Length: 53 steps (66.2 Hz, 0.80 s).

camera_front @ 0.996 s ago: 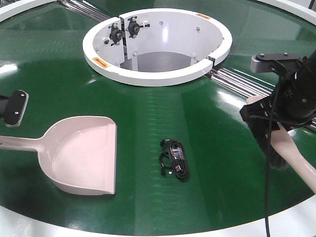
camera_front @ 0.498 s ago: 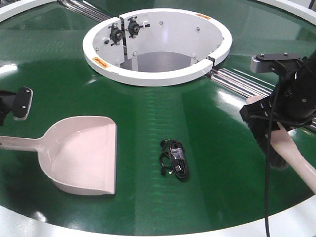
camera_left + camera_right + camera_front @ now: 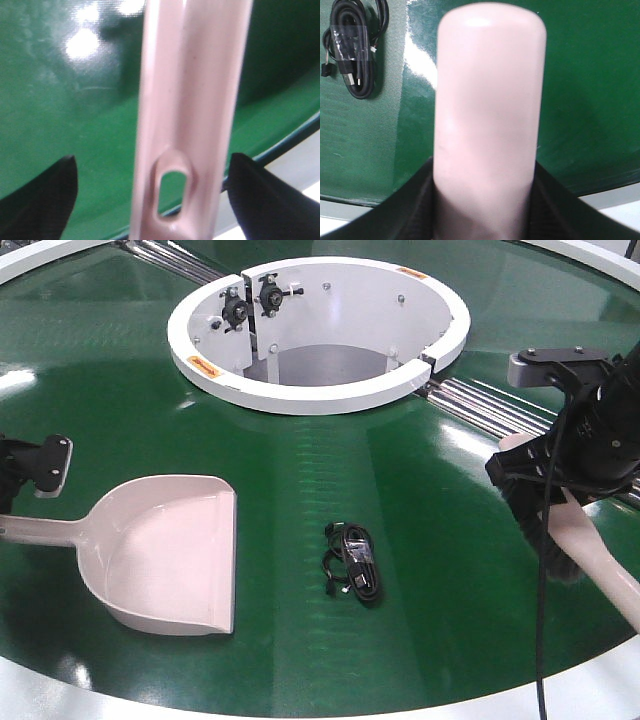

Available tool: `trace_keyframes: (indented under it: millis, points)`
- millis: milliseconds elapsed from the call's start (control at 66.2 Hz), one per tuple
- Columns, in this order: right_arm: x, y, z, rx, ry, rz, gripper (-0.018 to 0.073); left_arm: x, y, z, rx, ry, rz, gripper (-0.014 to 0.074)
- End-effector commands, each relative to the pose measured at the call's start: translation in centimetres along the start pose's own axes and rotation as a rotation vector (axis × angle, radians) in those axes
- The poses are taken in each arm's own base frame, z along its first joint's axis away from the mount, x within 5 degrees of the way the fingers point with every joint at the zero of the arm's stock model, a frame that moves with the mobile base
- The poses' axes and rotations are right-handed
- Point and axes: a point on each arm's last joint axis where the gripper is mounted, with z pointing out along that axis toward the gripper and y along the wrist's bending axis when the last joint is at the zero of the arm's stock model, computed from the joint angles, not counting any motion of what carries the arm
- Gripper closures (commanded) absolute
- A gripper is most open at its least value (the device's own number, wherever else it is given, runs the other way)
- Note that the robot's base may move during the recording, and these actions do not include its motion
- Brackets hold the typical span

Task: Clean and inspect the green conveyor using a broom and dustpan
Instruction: 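Reach the left gripper to the pink dustpan handle and grasp it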

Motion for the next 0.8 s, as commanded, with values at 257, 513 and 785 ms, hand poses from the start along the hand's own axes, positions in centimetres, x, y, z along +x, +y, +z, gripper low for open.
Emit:
trace_keyframes:
  millis: [257, 513, 785]
  points:
    - [0.6, 0.2, -2.0, -0.002, -0.018, -0.005, 0.0563, 0.7, 0.1, -2.8, -0.058, 0.005, -0.028, 0.0458]
    - [0.6, 0.2, -2.0, -0.002, -0.018, -0.005, 0.0563, 0.2, 0.3, -3.5, -0.082, 0.000, -0.011, 0.0604]
    - [0.6, 0.2, -2.0, -0.002, -0.018, -0.005, 0.0563, -2.1, 0.1, -4.1, -0.103, 0.019, 0.052, 0.0604]
